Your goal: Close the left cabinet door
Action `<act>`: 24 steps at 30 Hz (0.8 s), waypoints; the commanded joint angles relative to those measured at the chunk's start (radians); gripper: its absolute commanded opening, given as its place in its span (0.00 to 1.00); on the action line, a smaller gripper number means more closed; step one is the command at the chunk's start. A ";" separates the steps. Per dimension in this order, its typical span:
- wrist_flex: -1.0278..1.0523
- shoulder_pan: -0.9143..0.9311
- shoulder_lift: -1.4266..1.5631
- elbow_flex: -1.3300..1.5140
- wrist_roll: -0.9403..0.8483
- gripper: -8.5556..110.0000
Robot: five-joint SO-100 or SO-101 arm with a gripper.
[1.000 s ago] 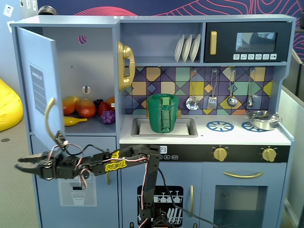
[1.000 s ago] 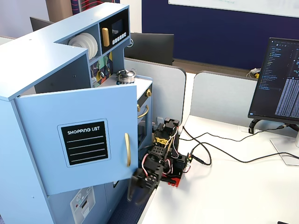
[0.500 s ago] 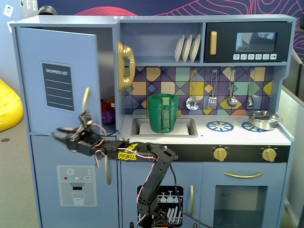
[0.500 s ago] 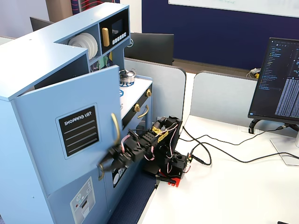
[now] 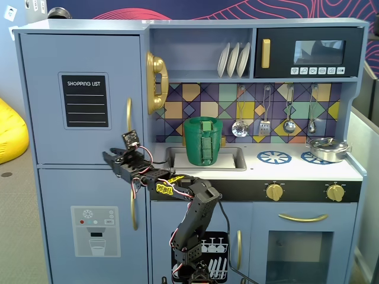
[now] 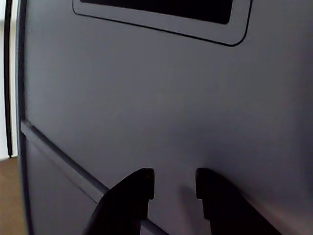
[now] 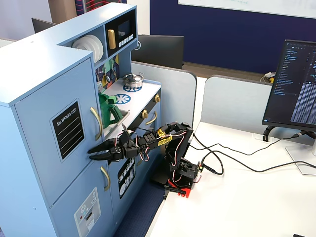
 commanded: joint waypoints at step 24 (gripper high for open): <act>1.318 0.802 1.094 0.758 0.169 0.07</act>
